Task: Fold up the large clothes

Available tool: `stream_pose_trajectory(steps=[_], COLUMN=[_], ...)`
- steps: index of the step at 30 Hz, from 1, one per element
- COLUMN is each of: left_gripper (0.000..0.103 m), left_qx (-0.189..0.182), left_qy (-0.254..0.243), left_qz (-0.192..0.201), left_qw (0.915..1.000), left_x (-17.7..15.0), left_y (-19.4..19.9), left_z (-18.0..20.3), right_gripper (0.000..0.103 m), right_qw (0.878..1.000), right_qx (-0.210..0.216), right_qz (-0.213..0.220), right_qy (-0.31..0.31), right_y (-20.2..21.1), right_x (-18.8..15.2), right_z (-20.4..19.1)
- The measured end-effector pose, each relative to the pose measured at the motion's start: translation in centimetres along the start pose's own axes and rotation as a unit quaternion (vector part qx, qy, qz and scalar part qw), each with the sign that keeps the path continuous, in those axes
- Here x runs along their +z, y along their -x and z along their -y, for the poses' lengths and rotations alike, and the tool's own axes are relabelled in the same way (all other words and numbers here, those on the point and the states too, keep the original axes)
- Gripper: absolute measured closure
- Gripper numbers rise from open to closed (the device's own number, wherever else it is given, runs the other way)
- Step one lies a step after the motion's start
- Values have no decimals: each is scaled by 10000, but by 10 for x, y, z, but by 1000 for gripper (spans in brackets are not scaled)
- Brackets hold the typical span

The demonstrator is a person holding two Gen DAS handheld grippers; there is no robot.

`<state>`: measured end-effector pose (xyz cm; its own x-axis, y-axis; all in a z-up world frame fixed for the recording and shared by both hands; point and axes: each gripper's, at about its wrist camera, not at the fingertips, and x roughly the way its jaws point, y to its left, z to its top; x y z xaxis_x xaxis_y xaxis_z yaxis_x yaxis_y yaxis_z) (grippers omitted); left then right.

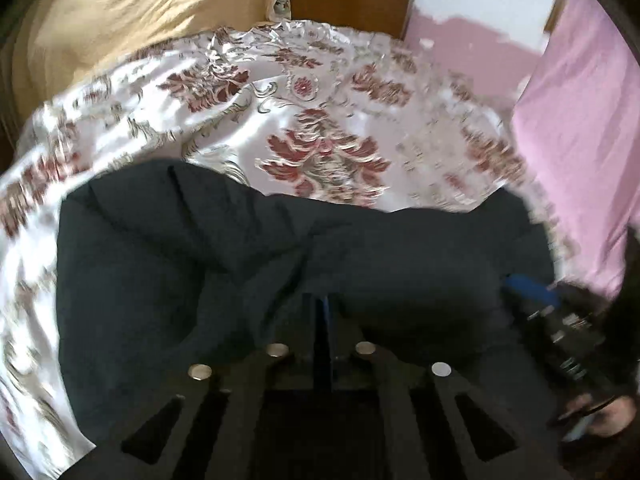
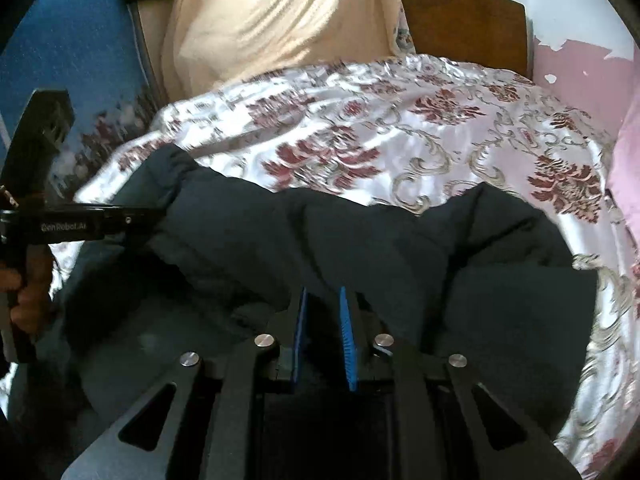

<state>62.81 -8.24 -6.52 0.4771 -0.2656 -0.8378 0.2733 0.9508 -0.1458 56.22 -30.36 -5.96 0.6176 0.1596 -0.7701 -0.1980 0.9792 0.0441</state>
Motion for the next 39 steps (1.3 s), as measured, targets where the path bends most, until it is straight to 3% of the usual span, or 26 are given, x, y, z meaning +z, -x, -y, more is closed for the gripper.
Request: stream_pose_trajectory(steps=[3, 7, 9, 15, 21, 27, 30, 35, 37, 39], left_gripper=[100, 100, 100, 100, 100, 100, 100, 100, 98, 87], left_qx=[657, 1175, 1305, 648, 599, 324, 220, 149, 112, 8], left_qy=[-573, -986, -1119, -533, -427, -242, -173, -134, -1, 377], left_qz=[-143, -41, 67, 198, 393, 585, 577, 714, 740, 786], left_qw=[9961, 9882, 9851, 9963, 9965, 9975, 9979, 9972, 9972, 9962], left_x=[7, 13, 14, 21, 19, 15, 17, 13, 12, 7], left_y=[-21, -44, -56, -74, -80, -75, -78, -69, -58, -41], left_z=[10, 21, 23, -4, -3, -12, -16, -17, -19, -25], right_gripper=[97, 101, 102, 103, 103, 103, 103, 103, 103, 102], right_qw=[9991, 9975, 9979, 9988, 9976, 9962, 9958, 9951, 9944, 9943], right_qx=[-233, -358, -416, -111, -117, -282, -102, -183, -247, -259], right_qz=[-347, -599, -487, 175, 410, 680, 665, 774, 888, 903], right_qy=[115, 70, 51, -441, -548, -462, -626, -585, -516, -508], right_y=[-20, -54, -68, -81, -91, -81, -85, -81, -75, -68], right_x=[16, 33, 35, 21, 22, 14, 15, 13, 11, 10], right_z=[5, 13, 15, 29, 33, 26, 35, 30, 25, 23])
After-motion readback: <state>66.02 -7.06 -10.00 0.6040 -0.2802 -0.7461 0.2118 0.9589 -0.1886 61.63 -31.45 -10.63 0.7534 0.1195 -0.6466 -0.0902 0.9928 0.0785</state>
